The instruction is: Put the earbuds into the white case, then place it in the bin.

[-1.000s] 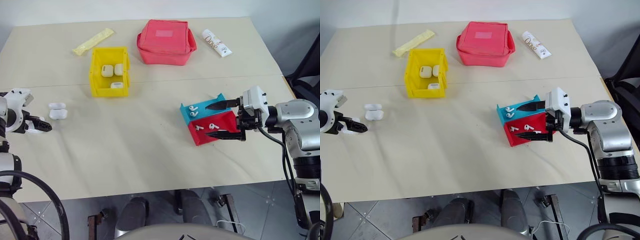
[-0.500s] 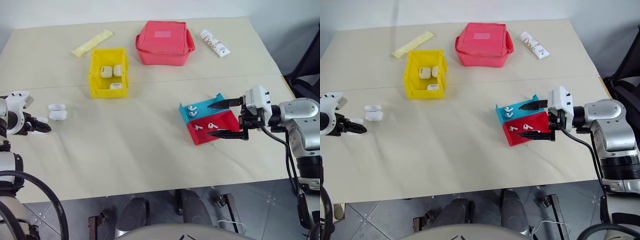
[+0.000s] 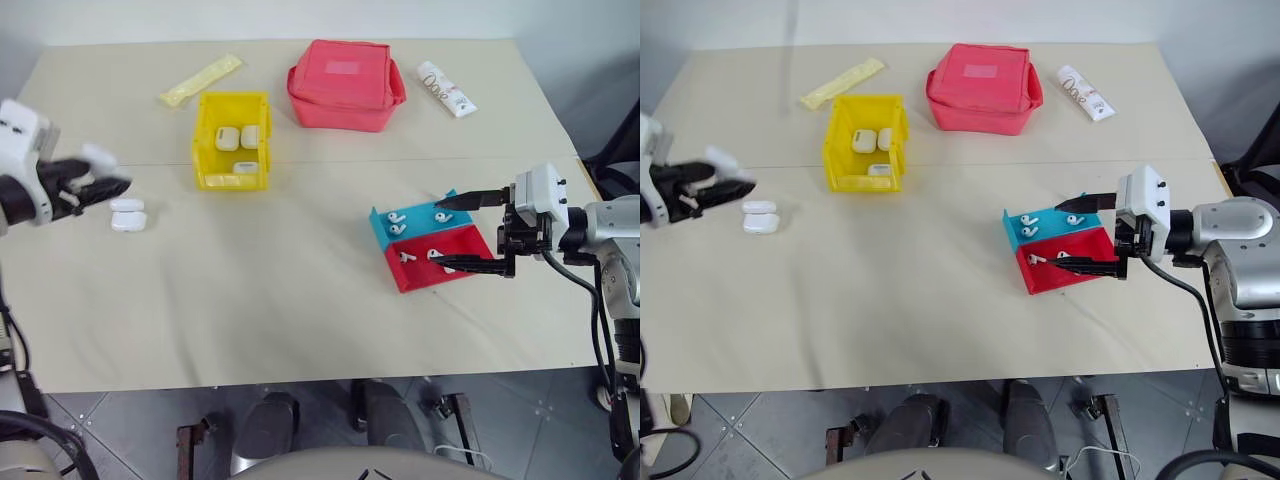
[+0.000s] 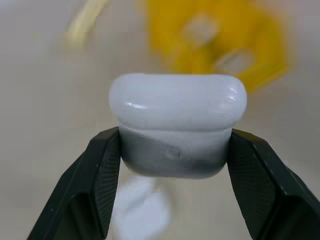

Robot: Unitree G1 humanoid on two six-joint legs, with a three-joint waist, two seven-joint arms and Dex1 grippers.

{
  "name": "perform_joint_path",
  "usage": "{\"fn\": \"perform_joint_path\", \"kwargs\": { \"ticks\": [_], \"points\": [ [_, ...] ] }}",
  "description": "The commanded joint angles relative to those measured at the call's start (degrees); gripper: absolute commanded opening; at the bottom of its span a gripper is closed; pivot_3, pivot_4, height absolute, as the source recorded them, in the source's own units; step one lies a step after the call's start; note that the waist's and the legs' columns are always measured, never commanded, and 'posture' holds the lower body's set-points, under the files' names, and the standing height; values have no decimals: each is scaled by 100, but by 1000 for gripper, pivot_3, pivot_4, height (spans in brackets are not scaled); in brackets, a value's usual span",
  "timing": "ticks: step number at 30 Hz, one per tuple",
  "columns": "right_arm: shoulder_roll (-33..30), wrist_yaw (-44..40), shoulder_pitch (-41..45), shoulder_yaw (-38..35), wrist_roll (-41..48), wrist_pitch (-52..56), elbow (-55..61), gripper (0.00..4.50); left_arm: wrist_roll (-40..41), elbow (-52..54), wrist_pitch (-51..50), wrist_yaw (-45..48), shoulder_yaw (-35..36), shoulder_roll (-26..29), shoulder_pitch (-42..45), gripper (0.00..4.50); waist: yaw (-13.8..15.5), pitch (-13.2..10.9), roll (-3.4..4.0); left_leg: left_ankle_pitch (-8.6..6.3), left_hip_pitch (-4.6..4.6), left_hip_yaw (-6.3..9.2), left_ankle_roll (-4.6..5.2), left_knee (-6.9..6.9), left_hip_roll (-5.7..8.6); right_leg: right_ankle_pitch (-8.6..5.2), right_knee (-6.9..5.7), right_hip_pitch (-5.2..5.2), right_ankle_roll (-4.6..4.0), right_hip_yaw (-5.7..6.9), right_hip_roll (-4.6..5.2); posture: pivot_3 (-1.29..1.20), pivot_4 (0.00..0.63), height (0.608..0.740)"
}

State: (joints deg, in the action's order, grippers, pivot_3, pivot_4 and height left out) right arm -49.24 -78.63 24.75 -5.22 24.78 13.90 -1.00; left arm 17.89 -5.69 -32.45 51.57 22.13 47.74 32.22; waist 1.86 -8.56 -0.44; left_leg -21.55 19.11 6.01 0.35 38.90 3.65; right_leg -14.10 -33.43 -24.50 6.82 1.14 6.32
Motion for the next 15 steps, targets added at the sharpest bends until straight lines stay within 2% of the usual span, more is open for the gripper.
{"fn": "perform_joint_path", "kwargs": {
  "ticks": [1,8,15],
  "points": [
    [-167,256,-281,-412,230,188,571,4500,542,615,1375,419,-153,-672,87,2787,20,2,-5,0,6,4,0,8,2,0,-1,1,1,4,2,0,150,740],
    [-26,1230,-895,-784,415,842,1423,4500,649,758,2128,700,-1300,-1824,284,2787,12,4,-5,-1,4,-3,3,10,10,6,3,1,11,9,1,0,150,740],
    [58,2322,-1646,-1234,437,1450,2247,4500,549,520,2697,1198,-2130,-2260,90,2787,-4,4,-4,-1,5,-2,5,8,10,6,6,1,11,8,-3,0,150,740]
  ]
}}
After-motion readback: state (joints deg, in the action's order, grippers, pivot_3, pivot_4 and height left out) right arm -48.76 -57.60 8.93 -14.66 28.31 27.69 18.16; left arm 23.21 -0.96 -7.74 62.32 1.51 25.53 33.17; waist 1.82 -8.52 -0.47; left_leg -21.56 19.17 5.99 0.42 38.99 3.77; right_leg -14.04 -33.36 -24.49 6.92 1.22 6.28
